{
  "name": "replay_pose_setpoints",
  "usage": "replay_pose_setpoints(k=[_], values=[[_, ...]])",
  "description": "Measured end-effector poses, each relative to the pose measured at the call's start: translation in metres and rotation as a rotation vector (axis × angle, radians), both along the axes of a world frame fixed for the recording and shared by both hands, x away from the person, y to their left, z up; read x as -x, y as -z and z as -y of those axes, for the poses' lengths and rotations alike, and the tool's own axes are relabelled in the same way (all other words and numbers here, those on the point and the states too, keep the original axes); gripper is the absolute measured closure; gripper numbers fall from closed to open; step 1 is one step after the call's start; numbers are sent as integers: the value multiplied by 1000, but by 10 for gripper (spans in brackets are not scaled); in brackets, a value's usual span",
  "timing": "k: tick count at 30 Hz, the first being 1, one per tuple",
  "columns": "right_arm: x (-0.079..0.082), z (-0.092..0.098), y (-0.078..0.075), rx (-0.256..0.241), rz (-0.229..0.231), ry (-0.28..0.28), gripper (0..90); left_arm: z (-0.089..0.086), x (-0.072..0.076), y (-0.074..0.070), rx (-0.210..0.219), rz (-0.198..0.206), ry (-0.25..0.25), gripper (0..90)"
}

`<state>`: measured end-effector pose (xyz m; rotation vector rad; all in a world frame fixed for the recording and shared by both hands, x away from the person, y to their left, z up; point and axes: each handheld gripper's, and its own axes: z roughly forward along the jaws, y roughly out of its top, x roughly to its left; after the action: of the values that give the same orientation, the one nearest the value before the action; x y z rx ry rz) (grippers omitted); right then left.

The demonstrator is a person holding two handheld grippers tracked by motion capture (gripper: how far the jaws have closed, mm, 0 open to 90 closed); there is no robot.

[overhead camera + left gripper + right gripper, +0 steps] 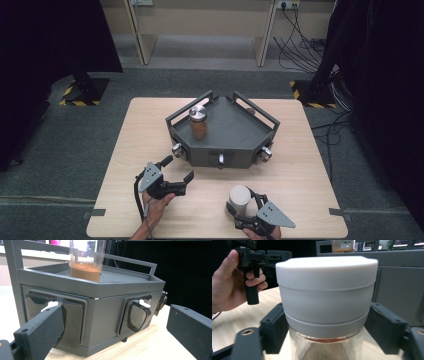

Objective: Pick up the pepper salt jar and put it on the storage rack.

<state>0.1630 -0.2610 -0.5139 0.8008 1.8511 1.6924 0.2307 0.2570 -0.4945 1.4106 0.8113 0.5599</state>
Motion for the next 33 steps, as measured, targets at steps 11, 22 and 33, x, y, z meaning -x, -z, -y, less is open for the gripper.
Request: replay_pose_setpoints(k=[11, 22, 33], values=[[2, -4, -2, 14, 21, 2, 353, 0, 0, 1, 1, 0, 2, 2], [6, -1, -8, -13, 33, 24, 350, 1, 0, 1, -6, -3, 5, 3], [2, 2, -24, -14, 48, 42, 350, 0, 0, 1, -4, -2, 2, 2]])
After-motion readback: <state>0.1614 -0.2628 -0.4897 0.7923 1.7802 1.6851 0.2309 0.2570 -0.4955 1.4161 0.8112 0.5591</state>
